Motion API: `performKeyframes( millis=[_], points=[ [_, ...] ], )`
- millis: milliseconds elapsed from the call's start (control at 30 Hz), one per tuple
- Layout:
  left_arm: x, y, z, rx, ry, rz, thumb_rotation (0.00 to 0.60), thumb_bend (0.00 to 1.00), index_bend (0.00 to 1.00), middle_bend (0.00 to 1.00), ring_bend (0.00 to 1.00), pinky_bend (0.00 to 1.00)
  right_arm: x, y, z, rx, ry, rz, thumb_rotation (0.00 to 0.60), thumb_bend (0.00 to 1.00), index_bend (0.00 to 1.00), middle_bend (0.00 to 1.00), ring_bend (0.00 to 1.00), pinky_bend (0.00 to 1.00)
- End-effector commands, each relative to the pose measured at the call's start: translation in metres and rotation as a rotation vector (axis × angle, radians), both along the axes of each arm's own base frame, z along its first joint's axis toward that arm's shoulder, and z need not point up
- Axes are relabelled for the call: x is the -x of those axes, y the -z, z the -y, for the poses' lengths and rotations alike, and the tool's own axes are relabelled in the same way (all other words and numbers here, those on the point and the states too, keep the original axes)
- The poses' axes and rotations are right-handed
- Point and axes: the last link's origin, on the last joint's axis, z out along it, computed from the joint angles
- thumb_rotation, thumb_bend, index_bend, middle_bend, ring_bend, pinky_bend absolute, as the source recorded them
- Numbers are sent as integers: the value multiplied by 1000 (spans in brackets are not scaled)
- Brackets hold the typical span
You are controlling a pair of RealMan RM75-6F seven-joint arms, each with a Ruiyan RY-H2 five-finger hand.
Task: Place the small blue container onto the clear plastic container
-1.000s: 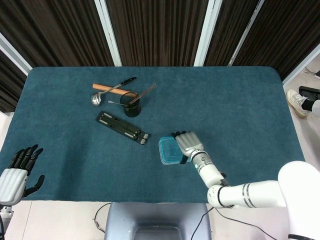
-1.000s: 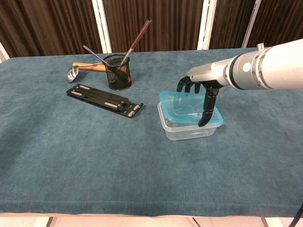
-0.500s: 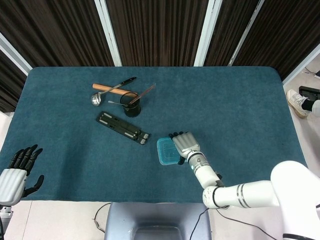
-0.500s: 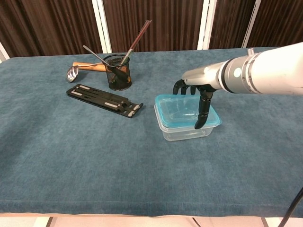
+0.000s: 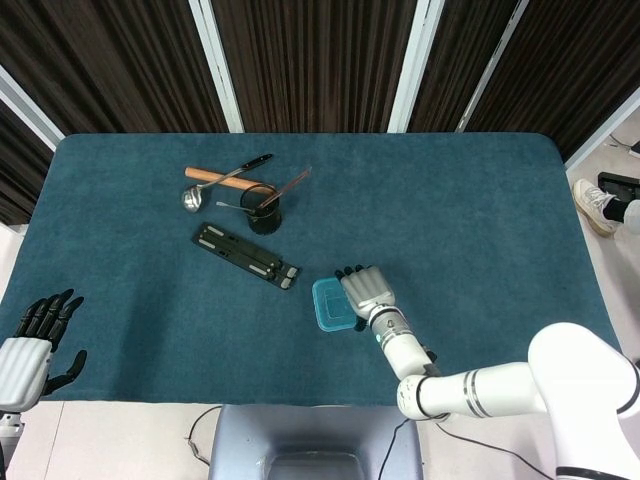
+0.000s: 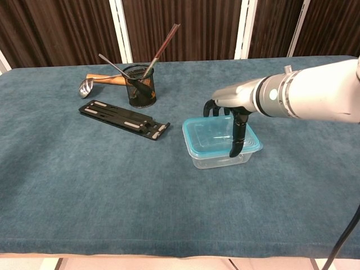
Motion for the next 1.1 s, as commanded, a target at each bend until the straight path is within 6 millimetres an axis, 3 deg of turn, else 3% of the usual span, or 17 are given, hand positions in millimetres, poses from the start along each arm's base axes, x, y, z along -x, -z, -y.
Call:
performKeyframes(
  millis=[33, 900, 1100],
  points=[
    [0, 0, 0, 0, 0, 0, 600, 408, 0, 0, 0, 81, -1, 2, -1, 5, -13, -21, 600, 130, 765, 485, 469, 421],
    [1, -2, 1, -1, 2, 9, 600, 410, 0, 0, 0, 81, -1, 17, -6, 15, -68, -126, 600, 130, 748, 484, 459, 420],
    [1, -2, 1, -1, 3, 10, 600, 410, 0, 0, 0, 81, -2, 13, -5, 24, -72, -125, 600, 130, 657, 480, 392, 398]
  ],
)
